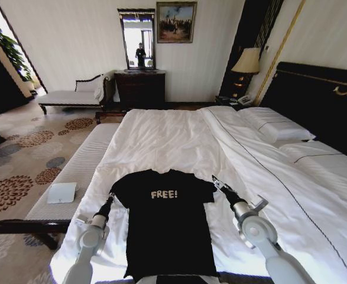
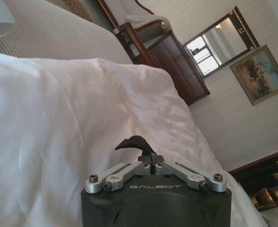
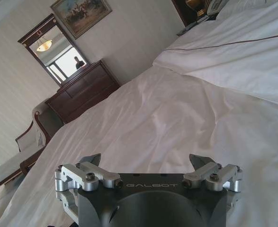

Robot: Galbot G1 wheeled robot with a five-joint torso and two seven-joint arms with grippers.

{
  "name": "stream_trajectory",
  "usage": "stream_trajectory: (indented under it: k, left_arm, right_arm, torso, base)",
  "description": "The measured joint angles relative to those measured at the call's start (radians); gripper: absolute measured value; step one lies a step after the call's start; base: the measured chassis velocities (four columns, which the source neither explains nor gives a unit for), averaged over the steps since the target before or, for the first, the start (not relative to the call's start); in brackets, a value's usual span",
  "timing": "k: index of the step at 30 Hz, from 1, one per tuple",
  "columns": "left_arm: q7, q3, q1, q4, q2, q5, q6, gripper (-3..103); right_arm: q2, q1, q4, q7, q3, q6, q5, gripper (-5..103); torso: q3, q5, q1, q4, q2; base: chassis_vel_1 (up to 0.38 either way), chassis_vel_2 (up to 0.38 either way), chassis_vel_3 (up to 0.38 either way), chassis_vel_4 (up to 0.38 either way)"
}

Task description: Fold the clothes on the bed.

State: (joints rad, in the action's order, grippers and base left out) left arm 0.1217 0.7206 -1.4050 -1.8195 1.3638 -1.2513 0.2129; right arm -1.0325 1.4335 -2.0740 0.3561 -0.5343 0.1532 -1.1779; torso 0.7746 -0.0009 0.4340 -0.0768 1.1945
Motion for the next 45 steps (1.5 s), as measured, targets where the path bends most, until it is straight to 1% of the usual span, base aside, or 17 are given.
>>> stream_trajectory:
  k: [11, 16, 17, 19, 22, 23, 25, 28, 29, 31, 35, 37, 39, 41, 42, 44, 45]
  left_arm:
    - [0.02, 0.008, 0.07, 0.088, -0.09, 0.006, 0.013, 0]
    - [0.032, 0.002, 0.083, 0.133, -0.096, 0.041, 0.013, -1]
    - [0.035, 0.003, 0.082, 0.139, -0.096, 0.051, 0.012, 4]
    - [0.044, 0.006, 0.08, 0.144, -0.095, 0.064, 0.011, 4]
    - [0.086, 0.028, 0.07, 0.144, -0.084, 0.131, -0.01, 20]
    - [0.095, 0.044, 0.058, 0.124, -0.079, 0.133, -0.013, 26]
    - [0.098, 0.059, 0.043, 0.098, -0.075, 0.126, -0.014, 26]
    - [0.098, 0.12, -0.019, -0.002, -0.064, 0.11, -0.017, 42]
    - [0.098, 0.142, -0.036, -0.03, -0.064, 0.1, -0.019, 47]
    - [0.101, 0.174, -0.058, -0.063, -0.064, 0.074, -0.021, 47]
    - [0.117, 0.283, -0.173, -0.181, -0.073, -0.049, -0.023, 69]
    - [0.109, 0.298, -0.21, -0.203, -0.072, -0.051, -0.023, 74]
    - [0.058, 0.317, -0.284, -0.237, -0.067, -0.033, -0.026, 80]
    - [0.006, 0.313, -0.322, -0.259, -0.065, 0.005, -0.029, 90]
    - [0.006, 0.313, -0.322, -0.259, -0.065, 0.005, -0.029, 90]
    - [-0.031, 0.286, -0.327, -0.267, -0.076, 0.079, -0.038, 98]
    - [-0.04, 0.281, -0.329, -0.268, -0.079, 0.101, -0.042, 98]
  right_arm:
    - [-0.005, 0.007, -0.011, 0.001, -0.001, -0.001, 0.005, 100]
    - [-0.007, 0.013, -0.019, 0.002, 0.0, -0.001, 0.011, 100]
    - [-0.007, 0.014, -0.021, 0.002, 0.0, -0.001, 0.011, 100]
    - [-0.007, 0.015, -0.024, 0.003, -0.001, -0.001, 0.011, 100]
    - [-0.007, 0.017, -0.03, 0.004, -0.005, -0.001, 0.012, 100]
    - [-0.007, 0.018, -0.032, 0.004, -0.006, -0.001, 0.012, 100]
    - [-0.01, 0.019, -0.035, 0.005, -0.007, -0.001, 0.012, 100]
    - [-0.023, 0.019, -0.042, 0.006, -0.007, -0.001, 0.015, 100]
    - [-0.029, 0.018, -0.044, 0.008, -0.006, -0.001, 0.015, 100]
    - [-0.033, 0.015, -0.046, 0.011, -0.004, -0.001, 0.016, 100]
    - [-0.039, -0.01, -0.036, 0.025, -0.001, 0.014, -0.058, 100]
    - [-0.038, -0.019, -0.031, 0.034, -0.003, 0.023, -0.101, 100]
    - [-0.032, -0.038, -0.013, 0.043, -0.007, 0.043, -0.182, 100]
    - [-0.024, -0.045, 0.015, 0.037, -0.016, 0.063, -0.221, 100]
    - [-0.024, -0.045, 0.015, 0.037, -0.016, 0.063, -0.221, 100]
    - [-0.021, -0.041, 0.057, 0.019, -0.031, 0.079, -0.241, 100]
    - [-0.02, -0.042, 0.07, 0.014, -0.031, 0.08, -0.242, 100]
  torso:
    - [0.0, -0.0001, 0.0, 0.0, 0.0]
    - [0.0, -0.0001, 0.0, -0.0001, 0.0]
    - [0.0, 0.0, 0.0, -0.0001, 0.0]
    - [0.0, 0.0001, 0.0, 0.0, 0.0]
    - [0.0, -0.0001, 0.0, -0.0001, 0.0]
    - [0.0, -0.0002, 0.0, 0.0, 0.0]
    - [0.0, -0.0001, 0.0, -0.0001, 0.0]
    - [0.0, 0.0, 0.0, 0.0, 0.0]
    - [0.0, 0.0001, 0.0, 0.0, 0.0]
    - [0.0, 0.0002, 0.0, -0.0001, 0.0]
    - [0.0, 0.0003, 0.0, 0.0, 0.0]
    - [0.0, 0.0003, 0.0, 0.0001, 0.0]
    - [0.0, 0.0002, 0.0, 0.0006, 0.0]
    - [0.0, 0.0002, 0.0, 0.0008, 0.0]
    - [0.0, 0.0002, 0.0, 0.0008, 0.0]
    - [0.0, -0.0001, 0.0, -0.0005, 0.0]
    - [0.0, -0.0001, 0.0, -0.0008, 0.0]
  base:
    - [0.0, 0.0, 0.0, 0.0]
    - [0.0, 0.0, 0.0, 0.0]
    - [0.0, 0.0, 0.0, 0.0]
    - [0.0, 0.0, 0.0, 0.0]
    - [0.0, 0.0, 0.0, 0.0]
    - [0.0, 0.0, 0.0, 0.0]
    - [0.0, 0.0, 0.0, 0.0]
    - [0.0, 0.0, 0.0, 0.0]
    - [0.0, 0.0, 0.0, 0.0]
    - [0.0, 0.0, 0.0, 0.0]
    - [0.0, 0.0, 0.0, 0.0]
    - [0.0, 0.0, 0.0, 0.0]
    - [0.0, 0.0, 0.0, 0.0]
    - [0.0, 0.0, 0.0, 0.0]
    - [0.0, 0.0, 0.0, 0.0]
    - [0.0, 0.0, 0.0, 0.0]
    - [0.0, 0.0, 0.0, 0.0]
